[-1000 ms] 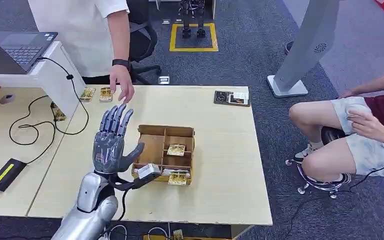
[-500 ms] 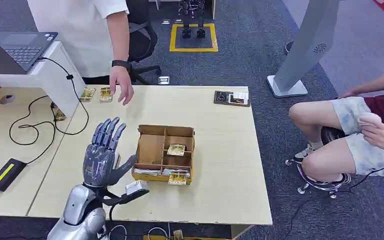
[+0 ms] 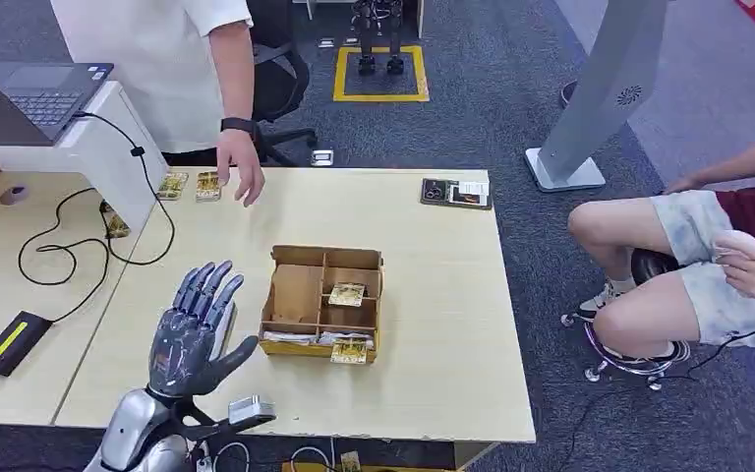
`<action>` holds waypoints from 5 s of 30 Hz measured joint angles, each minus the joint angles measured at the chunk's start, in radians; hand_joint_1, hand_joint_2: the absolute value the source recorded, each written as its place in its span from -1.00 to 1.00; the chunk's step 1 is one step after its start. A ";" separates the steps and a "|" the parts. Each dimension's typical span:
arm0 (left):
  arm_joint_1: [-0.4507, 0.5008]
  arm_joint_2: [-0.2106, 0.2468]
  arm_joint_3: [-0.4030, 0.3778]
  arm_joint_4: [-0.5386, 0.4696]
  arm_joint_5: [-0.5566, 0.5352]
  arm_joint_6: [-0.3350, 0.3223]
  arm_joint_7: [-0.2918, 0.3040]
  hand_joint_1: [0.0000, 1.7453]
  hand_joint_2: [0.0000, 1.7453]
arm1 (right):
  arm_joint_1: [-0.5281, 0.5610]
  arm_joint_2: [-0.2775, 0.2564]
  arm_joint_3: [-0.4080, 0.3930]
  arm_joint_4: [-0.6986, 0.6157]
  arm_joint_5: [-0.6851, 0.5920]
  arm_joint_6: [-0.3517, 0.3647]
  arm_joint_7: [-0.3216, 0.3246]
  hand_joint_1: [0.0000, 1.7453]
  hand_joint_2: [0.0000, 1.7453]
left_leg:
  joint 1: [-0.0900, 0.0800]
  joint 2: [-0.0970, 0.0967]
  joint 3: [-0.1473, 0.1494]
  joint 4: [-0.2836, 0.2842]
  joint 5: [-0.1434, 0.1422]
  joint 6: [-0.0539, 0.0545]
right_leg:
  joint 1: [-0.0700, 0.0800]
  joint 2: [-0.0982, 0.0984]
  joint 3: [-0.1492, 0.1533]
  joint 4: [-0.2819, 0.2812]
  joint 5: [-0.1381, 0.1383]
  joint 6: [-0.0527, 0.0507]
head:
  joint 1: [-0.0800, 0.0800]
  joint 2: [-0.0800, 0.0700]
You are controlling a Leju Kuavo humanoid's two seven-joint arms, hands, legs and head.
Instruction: Pass the card to the sensor for recognition and then transmit it.
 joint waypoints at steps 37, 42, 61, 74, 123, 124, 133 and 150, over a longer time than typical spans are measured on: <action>-0.032 0.119 -0.186 0.053 -0.243 -0.180 0.076 -1.00 1.00 | -0.003 0.004 -0.015 -0.020 0.001 0.007 -0.004 -1.00 1.00 | 0.000 0.000 0.000 0.000 0.000 0.000 | 0.000 0.000 -0.001 0.000 0.000 0.000 | 0.000 0.000; -0.063 0.101 -0.227 0.085 -0.266 -0.179 0.140 -1.00 1.00 | -0.005 -0.003 -0.014 -0.001 0.001 -0.005 -0.001 -1.00 1.00 | 0.000 0.000 0.000 0.000 0.000 0.000 | 0.000 0.000 -0.001 0.000 0.000 0.000 | 0.000 0.000; -0.092 -0.017 -0.246 0.133 -0.330 -0.200 0.339 -1.00 1.00 | -0.006 -0.010 -0.014 0.018 0.001 -0.008 0.008 -1.00 1.00 | 0.000 0.000 0.000 0.000 0.000 0.000 | 0.000 0.000 -0.001 0.000 0.000 0.000 | 0.000 0.000; -0.086 -0.085 -0.202 0.124 -0.331 -0.201 0.436 -1.00 1.00 | -0.006 0.022 -0.022 -0.033 0.001 0.020 0.023 -1.00 1.00 | 0.000 0.000 -0.001 0.000 0.000 0.000 | 0.000 0.000 0.000 0.000 0.000 0.000 | 0.000 0.000; -0.066 -0.106 -0.122 0.092 -0.276 -0.277 0.366 1.00 1.00 | -0.005 0.054 -0.027 -0.096 0.001 0.030 0.031 -1.00 1.00 | 0.000 0.000 0.000 0.000 0.000 0.000 | 0.000 0.000 0.000 0.000 0.000 0.000 | 0.000 0.000; -0.068 -0.103 -0.122 0.092 -0.272 -0.286 0.362 1.00 1.00 | -0.003 0.054 -0.017 -0.096 0.001 0.025 0.036 -1.00 1.00 | 0.000 0.000 0.000 0.000 0.000 0.000 | 0.000 0.000 0.000 0.000 0.000 0.000 | 0.000 0.000; -0.070 -0.085 -0.132 0.092 -0.246 -0.292 0.348 -1.00 1.00 | -0.002 0.054 0.004 -0.087 0.001 0.008 0.039 -1.00 1.00 | 0.000 0.000 0.000 0.000 0.000 0.000 | 0.000 0.000 0.001 0.000 0.000 0.000 | 0.000 0.000; -0.009 -0.108 -0.127 0.074 -0.218 -0.113 0.327 -1.00 1.00 | 0.003 0.054 0.004 -0.087 0.001 0.004 0.038 -1.00 1.00 | 0.000 0.000 -0.001 0.000 0.000 0.000 | 0.000 0.000 0.000 0.000 0.000 0.000 | 0.000 0.000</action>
